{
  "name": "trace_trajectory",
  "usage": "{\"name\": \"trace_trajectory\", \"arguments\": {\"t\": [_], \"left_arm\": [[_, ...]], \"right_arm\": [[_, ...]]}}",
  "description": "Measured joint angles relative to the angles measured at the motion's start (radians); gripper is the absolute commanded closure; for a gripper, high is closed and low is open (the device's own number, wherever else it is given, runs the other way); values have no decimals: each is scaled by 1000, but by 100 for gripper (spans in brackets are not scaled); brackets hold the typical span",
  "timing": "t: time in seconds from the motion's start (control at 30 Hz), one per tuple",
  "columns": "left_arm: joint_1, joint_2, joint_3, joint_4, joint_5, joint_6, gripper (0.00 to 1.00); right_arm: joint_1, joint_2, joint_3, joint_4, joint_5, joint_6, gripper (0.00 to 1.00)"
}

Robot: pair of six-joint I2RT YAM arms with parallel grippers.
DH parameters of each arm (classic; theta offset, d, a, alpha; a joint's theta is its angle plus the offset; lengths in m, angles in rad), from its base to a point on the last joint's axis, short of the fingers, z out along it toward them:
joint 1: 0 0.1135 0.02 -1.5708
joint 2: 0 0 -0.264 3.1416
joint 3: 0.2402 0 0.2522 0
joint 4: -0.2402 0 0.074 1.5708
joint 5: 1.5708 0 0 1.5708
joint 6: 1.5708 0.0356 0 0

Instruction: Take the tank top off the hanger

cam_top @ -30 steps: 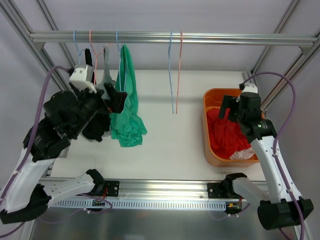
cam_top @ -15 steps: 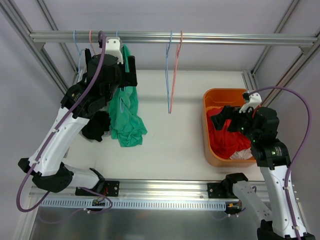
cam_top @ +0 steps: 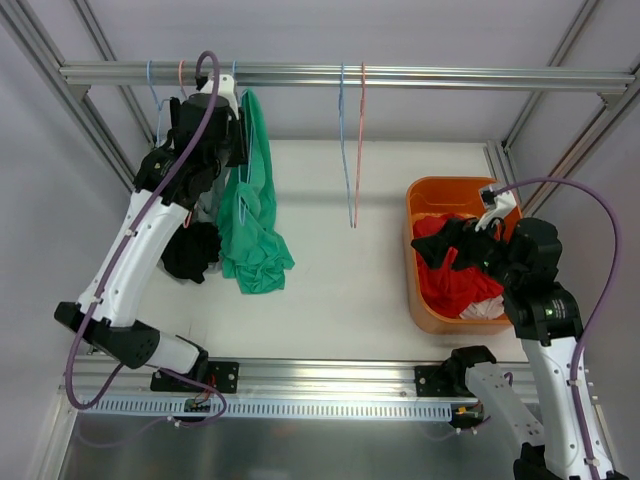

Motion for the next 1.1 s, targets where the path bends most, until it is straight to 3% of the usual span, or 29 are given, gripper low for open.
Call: {"name": "trace_trajectory", "arguments": {"t": [0.07,0.27,0.83,1.1], "left_arm": [[5,32,0,-1,19,2,75],[5,47,0,-8,63,-2,99],[5,-12,95,-31,136,-8,100],[5,-150,11,-29,246,-44,100]], "right_arm": [[0,-8,0,8,-17,3,13],[0,-18,0,19,-29,8,15],[14,21,-4,72,-132,44,16],[61,27,-4,135,-250,59,15]]}}
